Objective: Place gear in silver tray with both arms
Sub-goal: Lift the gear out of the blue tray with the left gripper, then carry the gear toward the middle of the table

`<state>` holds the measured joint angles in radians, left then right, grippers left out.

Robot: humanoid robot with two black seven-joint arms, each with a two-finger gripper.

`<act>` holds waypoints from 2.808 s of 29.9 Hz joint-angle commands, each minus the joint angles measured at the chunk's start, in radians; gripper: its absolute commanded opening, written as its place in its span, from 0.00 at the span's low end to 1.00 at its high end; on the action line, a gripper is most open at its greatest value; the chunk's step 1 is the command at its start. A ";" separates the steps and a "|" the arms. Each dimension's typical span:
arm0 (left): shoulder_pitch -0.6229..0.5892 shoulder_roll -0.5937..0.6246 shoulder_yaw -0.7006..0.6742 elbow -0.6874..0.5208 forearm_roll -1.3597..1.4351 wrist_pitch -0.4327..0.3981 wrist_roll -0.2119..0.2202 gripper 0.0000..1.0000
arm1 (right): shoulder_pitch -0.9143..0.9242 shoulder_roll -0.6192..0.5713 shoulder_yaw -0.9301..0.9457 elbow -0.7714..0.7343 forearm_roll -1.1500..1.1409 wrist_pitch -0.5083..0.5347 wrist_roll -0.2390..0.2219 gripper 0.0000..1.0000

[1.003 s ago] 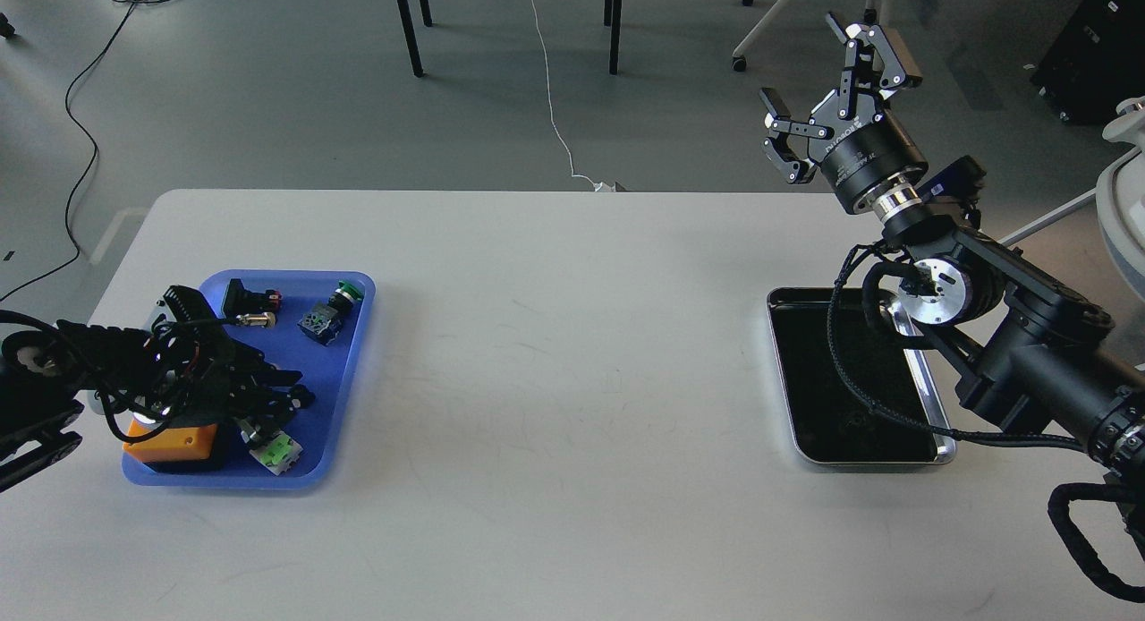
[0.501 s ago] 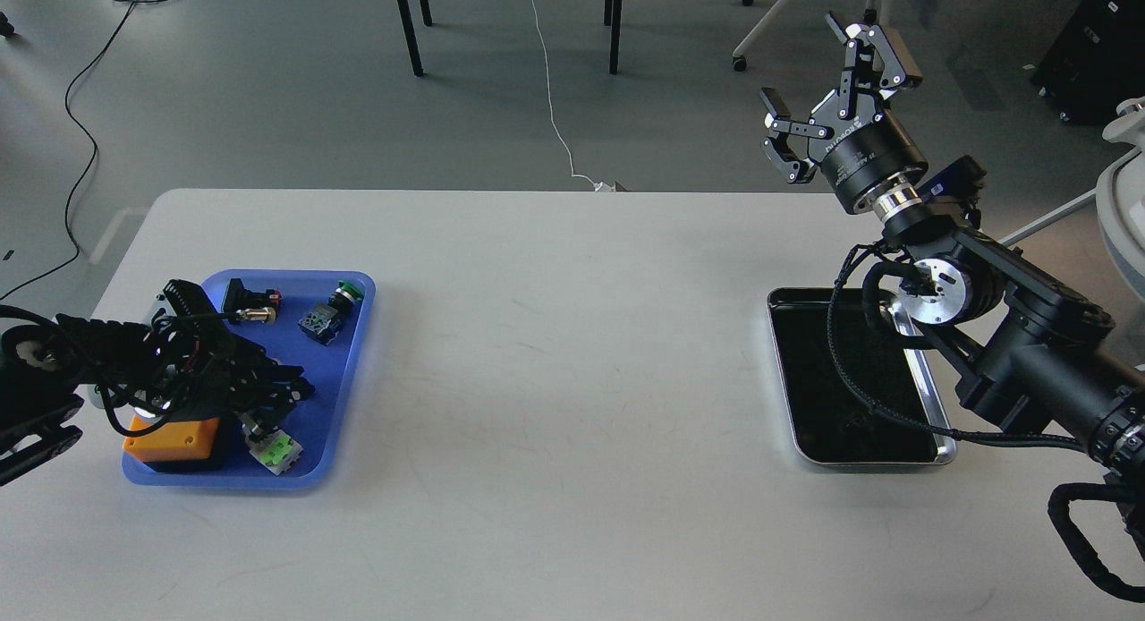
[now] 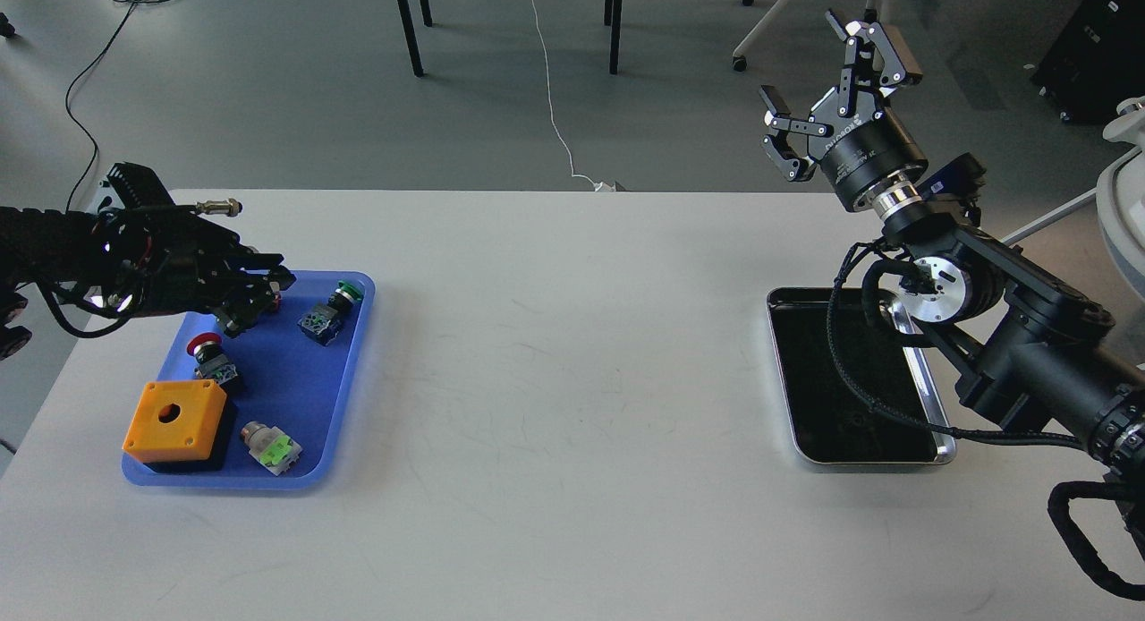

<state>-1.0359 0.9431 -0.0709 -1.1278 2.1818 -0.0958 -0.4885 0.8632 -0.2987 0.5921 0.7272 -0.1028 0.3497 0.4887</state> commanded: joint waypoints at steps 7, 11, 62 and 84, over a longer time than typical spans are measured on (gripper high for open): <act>-0.090 -0.125 0.000 -0.086 0.000 -0.045 0.000 0.24 | -0.026 -0.101 0.003 0.084 0.000 -0.002 0.000 0.98; -0.096 -0.237 0.002 -0.086 0.000 -0.051 0.000 0.24 | -0.078 -0.189 0.005 0.142 0.000 0.002 0.000 0.98; -0.035 -0.943 0.149 0.287 0.000 -0.134 0.073 0.24 | -0.317 -0.399 0.098 0.204 0.000 0.035 0.000 0.99; -0.006 -0.943 0.141 0.287 0.000 -0.125 0.071 0.64 | -0.290 -0.398 0.097 0.204 0.000 0.031 0.000 0.99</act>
<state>-1.0462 0.0000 0.0816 -0.8407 2.1816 -0.2235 -0.4187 0.5641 -0.6956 0.6900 0.9299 -0.1029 0.3811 0.4887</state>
